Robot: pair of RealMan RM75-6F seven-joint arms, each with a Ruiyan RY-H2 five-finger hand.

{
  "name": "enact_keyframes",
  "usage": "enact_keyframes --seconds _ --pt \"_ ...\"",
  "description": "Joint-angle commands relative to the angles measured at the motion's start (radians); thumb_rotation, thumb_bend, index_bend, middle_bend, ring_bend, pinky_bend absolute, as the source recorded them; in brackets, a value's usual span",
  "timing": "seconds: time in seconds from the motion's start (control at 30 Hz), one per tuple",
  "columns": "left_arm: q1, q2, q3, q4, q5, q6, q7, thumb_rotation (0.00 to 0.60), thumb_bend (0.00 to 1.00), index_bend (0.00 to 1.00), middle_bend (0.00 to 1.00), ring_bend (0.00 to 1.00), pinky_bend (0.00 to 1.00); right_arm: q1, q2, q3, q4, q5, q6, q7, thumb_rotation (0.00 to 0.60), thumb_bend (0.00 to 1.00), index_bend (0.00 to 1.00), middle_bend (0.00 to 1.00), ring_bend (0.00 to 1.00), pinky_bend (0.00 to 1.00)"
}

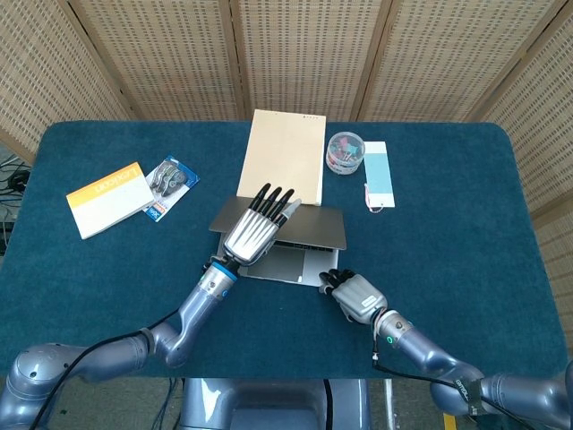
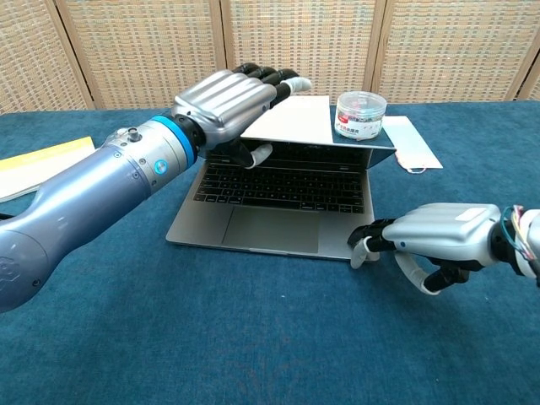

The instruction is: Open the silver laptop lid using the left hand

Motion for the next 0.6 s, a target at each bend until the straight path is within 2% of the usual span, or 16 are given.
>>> enact_keyframes --seconds 0.03,0.6 --pt "-0.001 0.004 0.0 -0.002 -0.002 0.0 0.001 0.6 0.45 0.0 0.0 0.0 0.0 0.007 -0.002 -0.004 -0.003 0.012 -0.004 -0.007 0.6 1.0 0.19 0.07 0.01 0.15" --pt "-0.04 0.034 -0.049 0.021 -0.048 -0.007 0.005 0.6 0.45 0.0 0.0 0.0 0.0 0.062 0.015 -0.025 -0.032 0.122 -0.022 -0.037 0.6 1.0 0.19 0.09 0.02 0.15"
